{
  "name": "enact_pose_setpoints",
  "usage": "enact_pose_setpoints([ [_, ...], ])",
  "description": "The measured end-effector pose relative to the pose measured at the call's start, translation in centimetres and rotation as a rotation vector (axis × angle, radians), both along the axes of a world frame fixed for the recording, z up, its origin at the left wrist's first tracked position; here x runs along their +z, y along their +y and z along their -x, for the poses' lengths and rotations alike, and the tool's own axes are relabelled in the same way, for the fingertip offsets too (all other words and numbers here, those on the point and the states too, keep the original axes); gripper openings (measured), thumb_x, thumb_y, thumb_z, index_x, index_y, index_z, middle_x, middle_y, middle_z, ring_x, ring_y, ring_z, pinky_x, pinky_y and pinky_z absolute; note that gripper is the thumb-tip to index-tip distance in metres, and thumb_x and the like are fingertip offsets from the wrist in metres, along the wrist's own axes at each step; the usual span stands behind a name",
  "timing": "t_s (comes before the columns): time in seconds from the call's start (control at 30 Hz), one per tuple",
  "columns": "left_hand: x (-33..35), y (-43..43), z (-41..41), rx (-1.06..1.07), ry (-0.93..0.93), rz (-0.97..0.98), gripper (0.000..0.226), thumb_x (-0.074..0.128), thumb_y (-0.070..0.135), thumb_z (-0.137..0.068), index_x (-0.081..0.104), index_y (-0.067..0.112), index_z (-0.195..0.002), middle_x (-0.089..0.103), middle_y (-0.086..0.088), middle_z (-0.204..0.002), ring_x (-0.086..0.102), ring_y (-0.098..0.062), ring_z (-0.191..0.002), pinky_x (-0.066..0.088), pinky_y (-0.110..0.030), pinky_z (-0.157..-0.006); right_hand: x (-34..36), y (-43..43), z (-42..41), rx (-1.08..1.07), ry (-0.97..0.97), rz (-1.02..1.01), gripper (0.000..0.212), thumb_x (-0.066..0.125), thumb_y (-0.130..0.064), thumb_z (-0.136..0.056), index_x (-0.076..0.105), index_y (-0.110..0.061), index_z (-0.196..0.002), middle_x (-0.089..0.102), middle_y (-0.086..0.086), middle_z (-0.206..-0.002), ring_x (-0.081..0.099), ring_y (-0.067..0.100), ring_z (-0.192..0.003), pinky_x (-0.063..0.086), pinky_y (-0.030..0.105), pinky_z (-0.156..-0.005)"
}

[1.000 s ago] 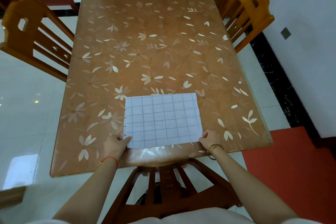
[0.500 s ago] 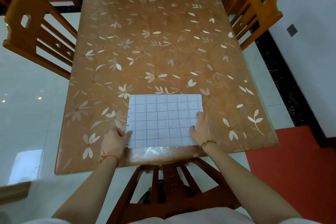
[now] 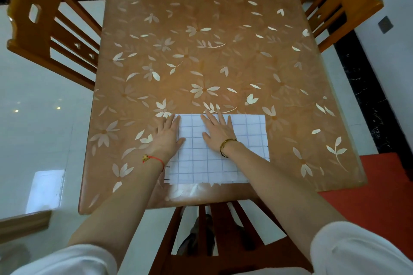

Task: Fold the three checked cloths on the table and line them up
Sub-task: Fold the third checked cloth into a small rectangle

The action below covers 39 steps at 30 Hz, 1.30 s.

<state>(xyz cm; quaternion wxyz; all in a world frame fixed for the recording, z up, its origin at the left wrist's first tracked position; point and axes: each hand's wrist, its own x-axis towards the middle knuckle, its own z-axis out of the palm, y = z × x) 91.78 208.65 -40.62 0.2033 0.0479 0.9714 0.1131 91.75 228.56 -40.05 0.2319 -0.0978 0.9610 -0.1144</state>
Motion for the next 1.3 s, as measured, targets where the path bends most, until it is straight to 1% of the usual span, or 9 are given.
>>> enact_pose_setpoints([
  [0.1,-0.7,-0.5,1.3,-0.024,-0.020,0.056,0.076,0.058,0.039,-0.096,0.016,0.022,-0.156,0.012,0.003,-0.164,0.017,-0.033,-0.145,0.030,-0.053,-0.113,-0.8,-0.7,0.6,0.039,-0.001,-0.026,0.061,0.029,-0.040,-0.101,0.003,-0.026,-0.155,-0.008,-0.010,-0.163,-0.017,0.027,-0.148,-0.004,0.055,-0.119],
  [0.23,-1.0,-1.2,2.3,-0.051,0.007,0.104,0.070,0.051,0.039,-0.099,0.015,0.023,-0.157,0.016,0.006,-0.163,0.024,-0.031,-0.140,0.032,-0.048,-0.109,-1.6,-1.6,1.3,0.085,0.031,-0.043,0.062,0.027,-0.042,-0.101,0.002,-0.026,-0.155,-0.007,-0.010,-0.163,-0.017,0.026,-0.148,-0.003,0.057,-0.118],
  [0.4,-1.9,-2.1,2.6,-0.081,0.004,0.155,0.068,0.042,0.043,-0.101,0.010,0.024,-0.158,0.005,0.008,-0.165,0.015,-0.032,-0.146,0.030,-0.050,-0.112,-1.9,-3.2,1.8,0.100,0.023,-0.059,0.061,0.023,-0.045,-0.102,0.003,-0.023,-0.156,-0.007,-0.010,-0.163,-0.014,0.027,-0.149,-0.003,0.058,-0.117],
  [0.57,-2.4,-2.2,2.4,-0.084,0.016,0.177,0.069,0.035,0.045,-0.102,0.000,0.023,-0.158,-0.004,0.008,-0.165,0.004,-0.031,-0.149,0.020,-0.056,-0.116,-2.2,-4.6,1.9,0.081,0.016,-0.072,0.060,0.021,-0.045,-0.103,0.006,-0.020,-0.156,-0.006,-0.009,-0.163,-0.014,0.027,-0.149,-0.004,0.059,-0.117],
  [0.67,-2.4,-2.0,2.1,-0.079,0.049,0.176,0.068,0.036,0.042,-0.103,0.000,0.021,-0.158,-0.002,0.008,-0.165,0.002,-0.030,-0.151,0.015,-0.057,-0.118,-2.0,-5.5,2.0,0.078,0.029,-0.064,0.059,0.021,-0.042,-0.103,0.006,-0.020,-0.156,-0.006,-0.009,-0.163,-0.012,0.027,-0.149,-0.005,0.058,-0.117],
  [0.8,-2.7,-2.0,1.3,-0.137,0.052,0.198,0.066,0.034,0.040,-0.104,0.003,0.019,-0.158,0.005,0.006,-0.165,0.003,-0.032,-0.151,0.015,-0.058,-0.117,-1.7,-6.9,2.2,0.108,0.044,-0.058,0.057,0.023,-0.035,-0.104,0.005,-0.020,-0.156,-0.005,-0.009,-0.163,-0.010,0.027,-0.149,-0.002,0.058,-0.117],
  [0.93,-3.0,-2.1,1.2,-0.144,0.037,0.207,0.064,0.030,0.041,-0.105,0.002,0.020,-0.158,0.002,0.007,-0.166,0.000,-0.032,-0.151,0.010,-0.060,-0.118,-1.9,-7.4,2.1,0.122,0.037,-0.077,0.057,0.022,-0.033,-0.104,0.002,-0.019,-0.156,-0.005,-0.009,-0.163,-0.010,0.026,-0.150,-0.002,0.058,-0.117],
  [1.17,-3.0,-2.1,1.3,-0.153,0.012,0.232,0.064,0.025,0.044,-0.105,-0.003,0.021,-0.158,-0.008,0.009,-0.165,-0.004,-0.033,-0.151,0.006,-0.063,-0.117,-2.7,-3.2,1.0,-0.060,0.064,-0.100,0.056,0.015,-0.035,-0.104,-0.001,-0.019,-0.156,-0.006,-0.007,-0.163,-0.012,0.024,-0.150,0.001,0.057,-0.119],
  [1.3,-3.1,-2.2,1.3,-0.149,0.018,0.232,0.065,0.028,0.043,-0.104,-0.001,0.020,-0.158,-0.004,0.009,-0.165,0.003,-0.034,-0.150,0.014,-0.061,-0.117,-3.3,1.7,-0.7,-0.219,0.079,-0.133,0.057,0.013,-0.037,-0.103,-0.002,-0.020,-0.156,-0.008,-0.005,-0.163,-0.011,0.026,-0.149,0.001,0.058,-0.118],
])
